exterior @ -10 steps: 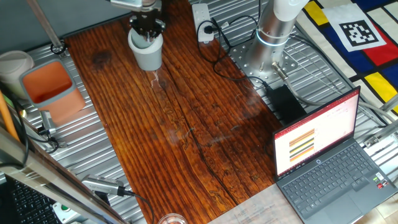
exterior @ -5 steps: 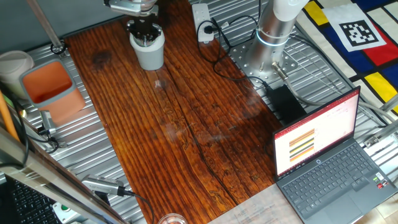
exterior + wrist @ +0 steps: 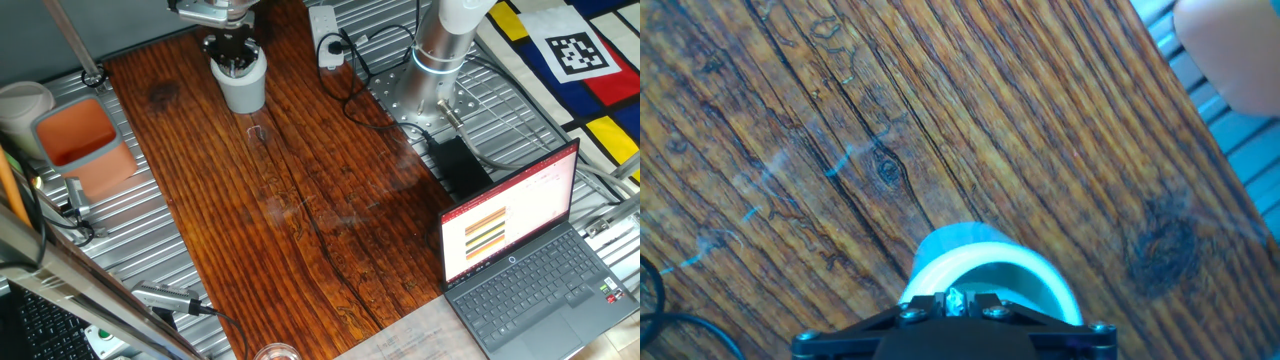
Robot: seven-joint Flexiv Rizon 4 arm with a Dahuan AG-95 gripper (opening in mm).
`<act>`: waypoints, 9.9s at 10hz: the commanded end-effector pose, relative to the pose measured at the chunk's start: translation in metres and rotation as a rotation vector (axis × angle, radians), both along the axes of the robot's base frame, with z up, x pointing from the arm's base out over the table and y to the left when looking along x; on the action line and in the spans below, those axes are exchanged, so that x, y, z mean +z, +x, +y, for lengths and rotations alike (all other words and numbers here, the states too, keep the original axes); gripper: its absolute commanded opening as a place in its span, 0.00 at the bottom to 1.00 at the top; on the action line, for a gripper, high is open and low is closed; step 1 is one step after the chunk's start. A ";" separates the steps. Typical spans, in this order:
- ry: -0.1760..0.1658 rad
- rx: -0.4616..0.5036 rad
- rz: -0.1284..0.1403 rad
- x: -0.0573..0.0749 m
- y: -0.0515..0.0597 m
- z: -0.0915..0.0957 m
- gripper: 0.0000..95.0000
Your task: Put the garbage in the trash can
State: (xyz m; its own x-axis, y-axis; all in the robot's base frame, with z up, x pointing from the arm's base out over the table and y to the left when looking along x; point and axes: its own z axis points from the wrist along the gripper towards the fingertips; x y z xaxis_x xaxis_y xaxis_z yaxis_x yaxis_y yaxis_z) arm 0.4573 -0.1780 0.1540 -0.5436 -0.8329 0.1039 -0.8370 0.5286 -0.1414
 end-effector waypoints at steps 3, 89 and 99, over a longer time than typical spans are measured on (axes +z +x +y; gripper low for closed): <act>-0.002 0.013 -0.002 -0.001 0.002 0.000 0.40; -0.038 0.004 0.124 0.023 -0.015 -0.048 0.00; -0.034 0.002 0.124 0.020 -0.018 -0.052 0.00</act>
